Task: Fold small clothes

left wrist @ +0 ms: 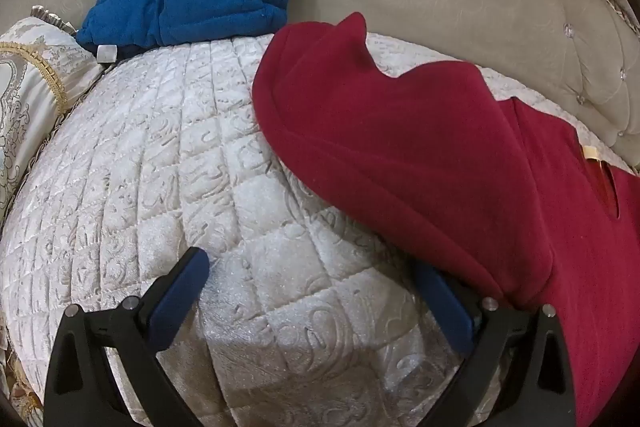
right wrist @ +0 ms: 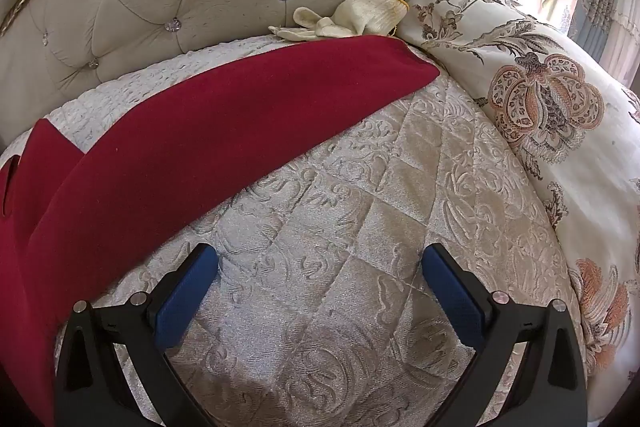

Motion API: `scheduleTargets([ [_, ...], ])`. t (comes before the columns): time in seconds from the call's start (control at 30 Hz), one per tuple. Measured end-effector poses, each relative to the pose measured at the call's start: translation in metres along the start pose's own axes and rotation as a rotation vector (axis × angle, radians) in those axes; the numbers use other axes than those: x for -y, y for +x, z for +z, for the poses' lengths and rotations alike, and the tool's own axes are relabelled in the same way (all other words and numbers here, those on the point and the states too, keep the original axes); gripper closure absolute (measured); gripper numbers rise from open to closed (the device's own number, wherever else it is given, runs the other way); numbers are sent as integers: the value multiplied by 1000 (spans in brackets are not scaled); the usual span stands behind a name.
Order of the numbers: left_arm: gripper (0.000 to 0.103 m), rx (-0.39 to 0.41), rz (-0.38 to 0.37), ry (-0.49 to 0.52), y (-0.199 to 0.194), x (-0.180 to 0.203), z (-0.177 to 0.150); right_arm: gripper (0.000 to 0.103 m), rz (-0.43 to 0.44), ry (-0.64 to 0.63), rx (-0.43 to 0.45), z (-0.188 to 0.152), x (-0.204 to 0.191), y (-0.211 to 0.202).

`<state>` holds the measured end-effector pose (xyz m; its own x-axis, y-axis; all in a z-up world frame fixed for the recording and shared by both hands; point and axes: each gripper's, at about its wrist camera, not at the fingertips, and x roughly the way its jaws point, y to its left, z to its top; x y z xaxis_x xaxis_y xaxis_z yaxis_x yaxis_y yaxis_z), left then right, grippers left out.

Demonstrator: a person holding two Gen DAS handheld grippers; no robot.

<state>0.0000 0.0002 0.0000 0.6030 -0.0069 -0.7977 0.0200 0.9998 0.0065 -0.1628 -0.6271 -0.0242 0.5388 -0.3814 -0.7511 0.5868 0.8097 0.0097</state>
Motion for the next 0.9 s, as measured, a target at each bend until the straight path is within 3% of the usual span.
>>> scheduleTargets([
  [0.23, 0, -1, 4, 4, 0, -3, 0, 15, 2, 1, 0, 0, 0, 0],
  [0.43, 2, -51, -2, 26, -17, 1, -2, 17, -10, 2, -3, 0, 1, -2],
  [0.53, 4, -18, -26, 17, -44, -1, -9, 25, -26, 18, 6, -4, 1, -13],
  [0.63, 4, 16, -35, 37, -79, 0, -12, 27, -59, 24, 14, -10, 1, -33],
  [0.9, 4, 91, -92, 110, -159, 20, -27, 27, 4, -20, 113, -28, 3, -120],
])
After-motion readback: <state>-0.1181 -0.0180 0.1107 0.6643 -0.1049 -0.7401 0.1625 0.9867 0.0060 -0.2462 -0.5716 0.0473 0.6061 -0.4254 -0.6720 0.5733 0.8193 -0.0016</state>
